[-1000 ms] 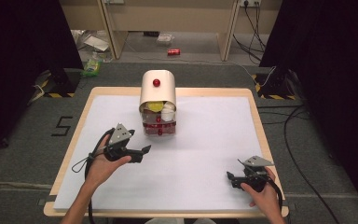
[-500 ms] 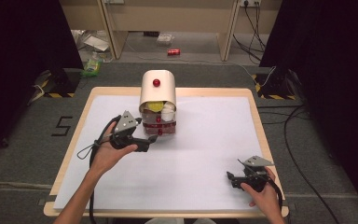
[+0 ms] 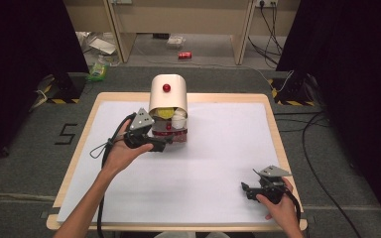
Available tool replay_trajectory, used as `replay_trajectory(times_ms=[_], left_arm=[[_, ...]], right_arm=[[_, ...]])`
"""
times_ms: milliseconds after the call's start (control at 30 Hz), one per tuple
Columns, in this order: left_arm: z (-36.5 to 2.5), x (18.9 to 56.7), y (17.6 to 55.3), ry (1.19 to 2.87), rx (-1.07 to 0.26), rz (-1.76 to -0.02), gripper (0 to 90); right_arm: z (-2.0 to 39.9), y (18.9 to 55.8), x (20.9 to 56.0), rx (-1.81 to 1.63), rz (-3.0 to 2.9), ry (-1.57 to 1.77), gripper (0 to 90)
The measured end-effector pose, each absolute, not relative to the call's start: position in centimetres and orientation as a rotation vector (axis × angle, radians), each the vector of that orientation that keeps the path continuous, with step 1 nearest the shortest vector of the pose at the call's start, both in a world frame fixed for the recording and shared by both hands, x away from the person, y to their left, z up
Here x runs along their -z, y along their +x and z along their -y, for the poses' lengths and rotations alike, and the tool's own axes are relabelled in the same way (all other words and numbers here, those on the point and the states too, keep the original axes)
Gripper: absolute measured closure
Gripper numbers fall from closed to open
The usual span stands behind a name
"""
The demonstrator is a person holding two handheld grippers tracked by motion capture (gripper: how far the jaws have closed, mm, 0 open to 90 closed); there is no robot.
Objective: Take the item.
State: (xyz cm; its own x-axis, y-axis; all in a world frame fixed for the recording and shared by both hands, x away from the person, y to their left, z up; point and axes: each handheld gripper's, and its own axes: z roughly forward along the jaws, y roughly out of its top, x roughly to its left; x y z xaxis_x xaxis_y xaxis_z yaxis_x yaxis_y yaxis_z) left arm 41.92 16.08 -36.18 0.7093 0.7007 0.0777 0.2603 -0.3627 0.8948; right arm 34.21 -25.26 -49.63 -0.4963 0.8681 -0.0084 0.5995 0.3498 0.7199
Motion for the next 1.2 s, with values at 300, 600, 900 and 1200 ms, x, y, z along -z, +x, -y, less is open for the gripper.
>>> replay_trajectory(times_ms=[300, 600, 900, 1200], left_arm=[[-15.3, 35.9, 43.4, 1.953, -0.581, -0.746, 15.2], [-15.1, 36.6, 44.6, 1.997, -0.556, -0.762, 15.2], [-15.0, 37.1, 44.4, 2.018, -0.548, -0.769, 12.9], [-14.7, 37.1, 44.1, 2.035, -0.555, -0.766, 10.4]], right_arm=[[25.2, 34.2, 49.6, -0.941, -2.228, 1.289, 13.7], [25.2, 34.2, 49.6, -0.941, -2.229, 1.289, 13.7], [25.2, 34.2, 49.6, -0.941, -2.228, 1.288, 13.6], [25.2, 34.2, 49.6, -0.941, -2.229, 1.288, 13.7]])
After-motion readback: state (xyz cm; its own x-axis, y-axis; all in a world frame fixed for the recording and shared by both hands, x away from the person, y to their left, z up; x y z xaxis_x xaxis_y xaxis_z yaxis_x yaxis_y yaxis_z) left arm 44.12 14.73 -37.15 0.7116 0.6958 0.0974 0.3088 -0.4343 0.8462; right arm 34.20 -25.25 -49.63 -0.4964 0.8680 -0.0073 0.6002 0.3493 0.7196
